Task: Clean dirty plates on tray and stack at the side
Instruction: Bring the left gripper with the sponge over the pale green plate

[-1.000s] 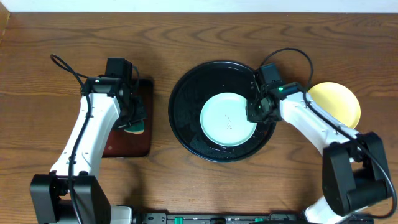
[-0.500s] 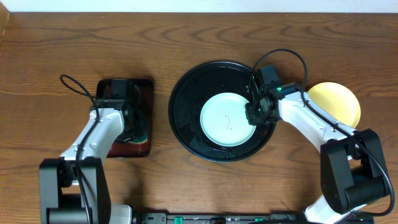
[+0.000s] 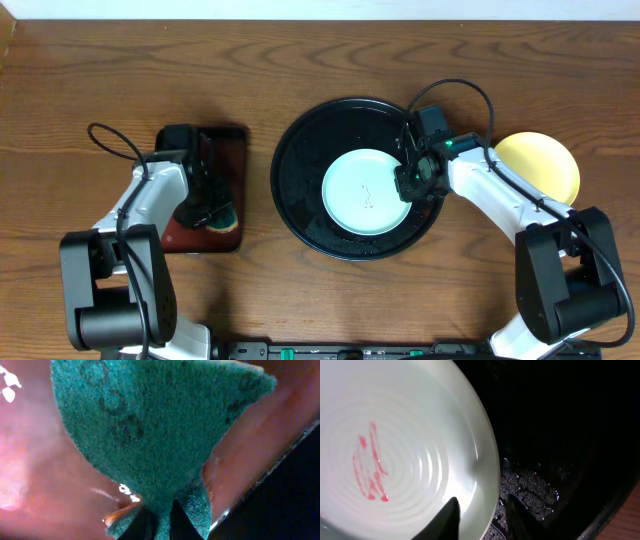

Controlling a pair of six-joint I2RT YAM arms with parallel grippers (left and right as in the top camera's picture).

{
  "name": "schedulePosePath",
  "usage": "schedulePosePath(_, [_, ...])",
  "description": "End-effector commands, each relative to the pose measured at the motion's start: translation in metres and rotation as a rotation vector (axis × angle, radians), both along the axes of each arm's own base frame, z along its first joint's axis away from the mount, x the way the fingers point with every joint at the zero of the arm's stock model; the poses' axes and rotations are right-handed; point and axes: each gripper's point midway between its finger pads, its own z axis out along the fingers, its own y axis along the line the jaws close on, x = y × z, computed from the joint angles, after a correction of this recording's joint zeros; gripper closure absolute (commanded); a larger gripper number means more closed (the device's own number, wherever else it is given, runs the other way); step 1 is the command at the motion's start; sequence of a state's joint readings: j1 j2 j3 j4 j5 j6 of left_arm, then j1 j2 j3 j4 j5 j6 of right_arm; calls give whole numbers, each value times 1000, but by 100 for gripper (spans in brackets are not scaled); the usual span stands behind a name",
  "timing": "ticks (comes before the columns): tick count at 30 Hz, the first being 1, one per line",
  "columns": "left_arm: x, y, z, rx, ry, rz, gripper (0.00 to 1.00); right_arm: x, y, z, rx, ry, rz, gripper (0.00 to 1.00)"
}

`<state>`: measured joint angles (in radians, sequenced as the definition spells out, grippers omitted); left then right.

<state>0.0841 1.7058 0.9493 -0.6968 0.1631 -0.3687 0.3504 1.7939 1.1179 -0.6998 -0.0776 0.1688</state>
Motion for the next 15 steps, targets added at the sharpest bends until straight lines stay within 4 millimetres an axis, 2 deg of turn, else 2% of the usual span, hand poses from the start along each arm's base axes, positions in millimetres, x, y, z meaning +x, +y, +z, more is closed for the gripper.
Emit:
schedulePosePath(1, [-3, -13, 2, -65, 27, -23, 92, -4, 4, -4, -8, 9, 29, 66])
schedulePosePath(8, [26, -11, 70, -42, -175, -57, 92, -1, 5, -3, -3, -5, 29, 62])
schedulePosePath(15, [33, -17, 127, -22, -353, -127, 92, 4, 7, -11, 10, -43, 28, 69])
